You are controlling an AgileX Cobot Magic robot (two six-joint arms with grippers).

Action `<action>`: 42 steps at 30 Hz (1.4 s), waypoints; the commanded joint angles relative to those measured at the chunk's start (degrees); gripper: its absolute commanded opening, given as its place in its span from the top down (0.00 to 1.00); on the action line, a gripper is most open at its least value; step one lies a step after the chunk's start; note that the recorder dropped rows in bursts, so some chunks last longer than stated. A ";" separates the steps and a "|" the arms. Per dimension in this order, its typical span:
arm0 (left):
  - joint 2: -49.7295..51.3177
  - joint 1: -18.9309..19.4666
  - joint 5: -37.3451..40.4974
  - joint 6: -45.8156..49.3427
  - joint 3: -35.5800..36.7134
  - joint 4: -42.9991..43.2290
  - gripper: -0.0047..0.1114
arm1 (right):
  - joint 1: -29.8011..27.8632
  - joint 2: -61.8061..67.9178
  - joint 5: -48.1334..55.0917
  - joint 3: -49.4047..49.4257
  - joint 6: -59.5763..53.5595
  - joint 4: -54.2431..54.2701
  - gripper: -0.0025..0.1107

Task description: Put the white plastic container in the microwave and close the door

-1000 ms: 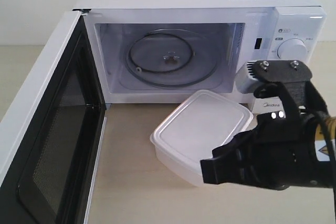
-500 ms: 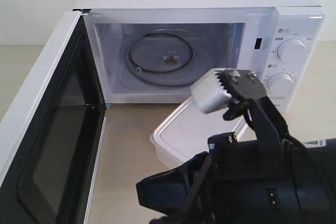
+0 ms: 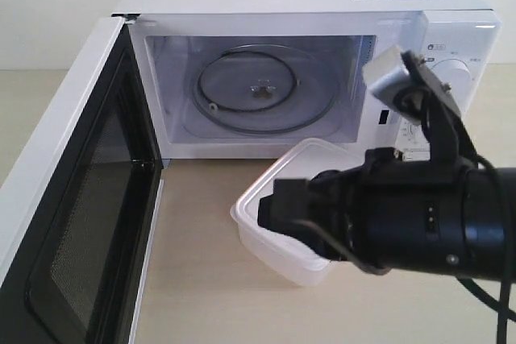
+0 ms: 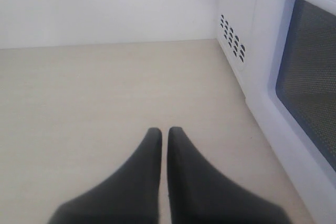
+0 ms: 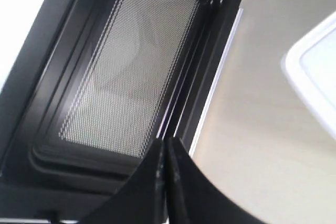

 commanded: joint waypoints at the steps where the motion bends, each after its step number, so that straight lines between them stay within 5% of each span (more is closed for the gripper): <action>1: -0.17 0.15 0.09 -0.49 0.24 0.14 0.92 | -11.55 1.28 12.52 0.30 0.51 -1.22 0.98; 12: -0.17 0.15 0.09 -0.49 0.24 0.14 0.92 | -33.25 6.23 30.64 2.21 -0.15 -5.61 0.98; 23: -0.17 0.15 0.09 -0.49 0.24 0.14 0.92 | -34.38 16.88 22.50 8.21 -12.66 3.41 0.98; 35: -0.17 0.15 0.09 -0.49 0.24 0.14 0.92 | -34.38 19.27 17.92 8.35 -14.76 3.41 0.46; 42: -0.17 0.15 0.09 -0.49 0.24 0.14 0.92 | -34.38 22.45 19.55 6.96 -8.43 3.41 0.43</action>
